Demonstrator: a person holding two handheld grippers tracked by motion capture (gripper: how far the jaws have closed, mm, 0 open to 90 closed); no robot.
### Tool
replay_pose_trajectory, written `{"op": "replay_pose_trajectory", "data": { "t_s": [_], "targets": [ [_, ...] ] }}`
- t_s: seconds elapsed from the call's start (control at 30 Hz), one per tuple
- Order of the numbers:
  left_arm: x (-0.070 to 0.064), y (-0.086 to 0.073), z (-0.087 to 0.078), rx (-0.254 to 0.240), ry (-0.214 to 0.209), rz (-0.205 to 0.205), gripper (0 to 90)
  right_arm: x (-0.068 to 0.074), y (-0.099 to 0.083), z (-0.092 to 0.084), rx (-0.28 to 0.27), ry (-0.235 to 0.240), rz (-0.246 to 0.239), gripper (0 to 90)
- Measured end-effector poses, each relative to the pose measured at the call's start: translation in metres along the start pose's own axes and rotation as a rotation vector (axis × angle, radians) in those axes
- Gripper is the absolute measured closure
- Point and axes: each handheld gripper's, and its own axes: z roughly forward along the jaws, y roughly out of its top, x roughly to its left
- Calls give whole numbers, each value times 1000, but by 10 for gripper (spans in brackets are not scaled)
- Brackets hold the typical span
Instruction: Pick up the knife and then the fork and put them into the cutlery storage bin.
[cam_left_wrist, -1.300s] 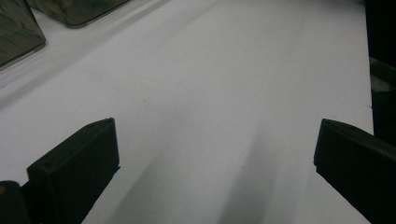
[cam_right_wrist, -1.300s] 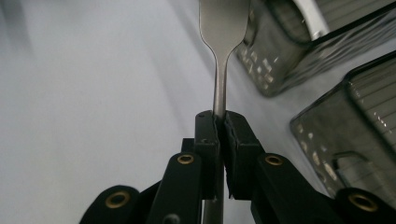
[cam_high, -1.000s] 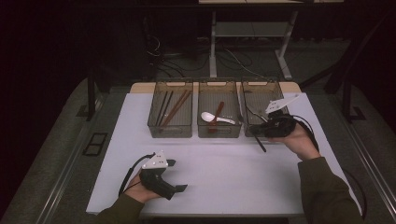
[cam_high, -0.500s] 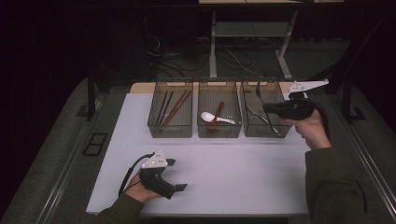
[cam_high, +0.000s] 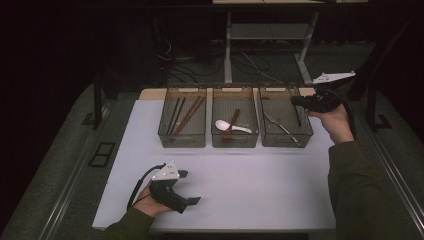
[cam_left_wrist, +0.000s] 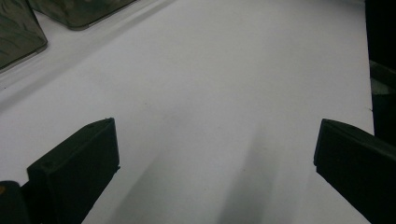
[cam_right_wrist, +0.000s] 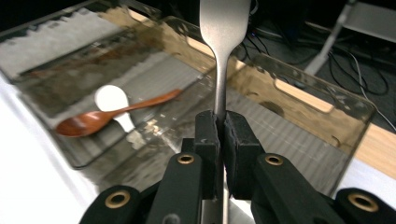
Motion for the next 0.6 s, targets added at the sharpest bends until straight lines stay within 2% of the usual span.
{"op": "replay_pose_trajectory", "data": {
  "t_s": [0.17, 0.47, 0.6],
  "targets": [
    [-1, 0, 0, 0, -1, -3, 0, -7, -8, 16, 80, -41, 8, 841],
    [3, 0, 0, -1, 12, 12, 0, -12, -25, 36, 220, -60, 42, 840],
    [8, 0, 1, -9, 14, 16, 0, -14, -31, 43, 273, -80, 41, 840]
  ]
}}
